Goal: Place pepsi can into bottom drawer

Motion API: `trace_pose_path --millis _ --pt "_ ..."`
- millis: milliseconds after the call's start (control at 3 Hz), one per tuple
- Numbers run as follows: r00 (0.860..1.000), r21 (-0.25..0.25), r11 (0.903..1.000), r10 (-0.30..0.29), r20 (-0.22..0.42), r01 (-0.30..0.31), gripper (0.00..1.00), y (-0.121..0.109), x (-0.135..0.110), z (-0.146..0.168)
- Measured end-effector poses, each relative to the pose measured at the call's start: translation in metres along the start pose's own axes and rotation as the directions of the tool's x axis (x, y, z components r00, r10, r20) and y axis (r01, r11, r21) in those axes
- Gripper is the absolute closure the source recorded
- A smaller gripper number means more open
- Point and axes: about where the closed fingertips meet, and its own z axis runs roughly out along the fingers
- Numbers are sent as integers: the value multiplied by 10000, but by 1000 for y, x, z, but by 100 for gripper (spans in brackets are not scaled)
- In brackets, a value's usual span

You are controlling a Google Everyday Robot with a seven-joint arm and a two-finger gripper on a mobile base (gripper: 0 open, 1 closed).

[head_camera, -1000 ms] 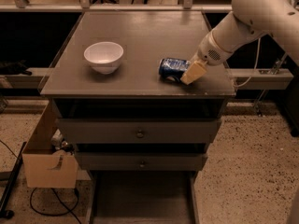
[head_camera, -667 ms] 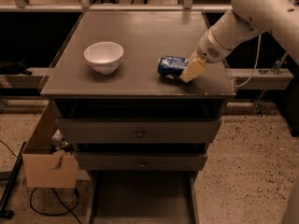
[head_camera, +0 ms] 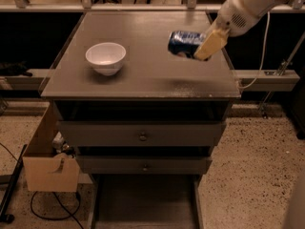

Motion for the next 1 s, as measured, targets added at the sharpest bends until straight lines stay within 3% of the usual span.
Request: trace_pose_path --millis 333,667,1000 --pt "9997 102 9997 201 125 -202 100 19 23 -45" --pt "9988 109 9996 245 424 -250 100 60 50 -84" --pt "9982 -109 9995 318 517 -313 100 116 82 -106"
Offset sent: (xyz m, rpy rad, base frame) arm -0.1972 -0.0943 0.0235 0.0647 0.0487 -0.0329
